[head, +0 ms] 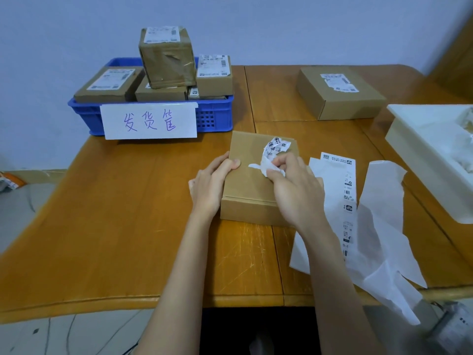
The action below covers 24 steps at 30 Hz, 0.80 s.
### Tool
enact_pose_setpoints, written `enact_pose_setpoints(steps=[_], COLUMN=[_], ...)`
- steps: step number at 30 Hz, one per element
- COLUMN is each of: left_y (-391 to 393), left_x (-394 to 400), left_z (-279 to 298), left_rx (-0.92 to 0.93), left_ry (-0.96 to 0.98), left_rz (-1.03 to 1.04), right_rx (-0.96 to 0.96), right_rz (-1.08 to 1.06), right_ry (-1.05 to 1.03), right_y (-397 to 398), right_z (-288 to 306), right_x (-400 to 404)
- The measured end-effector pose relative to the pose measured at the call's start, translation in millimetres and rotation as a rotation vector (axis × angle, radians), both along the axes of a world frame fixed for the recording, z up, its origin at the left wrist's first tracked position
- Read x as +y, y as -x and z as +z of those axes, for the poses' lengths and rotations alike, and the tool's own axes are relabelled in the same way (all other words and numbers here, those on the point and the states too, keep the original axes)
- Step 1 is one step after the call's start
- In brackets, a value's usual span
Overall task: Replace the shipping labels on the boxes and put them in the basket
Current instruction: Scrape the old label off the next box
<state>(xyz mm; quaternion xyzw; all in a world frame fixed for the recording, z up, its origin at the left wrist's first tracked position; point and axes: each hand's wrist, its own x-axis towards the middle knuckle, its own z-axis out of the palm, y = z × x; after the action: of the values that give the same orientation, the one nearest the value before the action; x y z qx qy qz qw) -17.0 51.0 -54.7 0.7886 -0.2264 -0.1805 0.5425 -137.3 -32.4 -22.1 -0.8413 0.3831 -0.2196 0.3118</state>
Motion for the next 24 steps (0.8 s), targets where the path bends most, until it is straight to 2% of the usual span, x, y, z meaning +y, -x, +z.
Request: enact_pose_setpoints(steps=[6, 12, 17, 21, 24], left_y=[4.2, 3.0, 3.6, 3.4, 3.9], left_x=[0.5, 1.4, 1.6, 3.9, 5.4], left_z=[4.2, 12.7, 22.2, 19.4, 18.0], left_rx=[0.008, 0.094, 0.192, 0.188, 0.166], left_ry=[-0.028, -0.06, -0.066, -0.053, -0.041], left_rz=[0.001, 0.004, 0.035, 0.039, 0.031], right_rx=[-0.031, -0.185, -0.344, -0.35, -0.331], right_rz=[0.098, 0.338, 0.241, 0.139, 0.085], right_ry=[0.024, -0.196, -0.094, 0.088, 0.116], right_y=[7.8, 35.5, 36.1, 28.5, 22.2], right_z=[-2.3, -2.4, -13.8, -19.2, -19.5], right_x=[-4.6, -20.0, -27.6, -27.7, -25.1])
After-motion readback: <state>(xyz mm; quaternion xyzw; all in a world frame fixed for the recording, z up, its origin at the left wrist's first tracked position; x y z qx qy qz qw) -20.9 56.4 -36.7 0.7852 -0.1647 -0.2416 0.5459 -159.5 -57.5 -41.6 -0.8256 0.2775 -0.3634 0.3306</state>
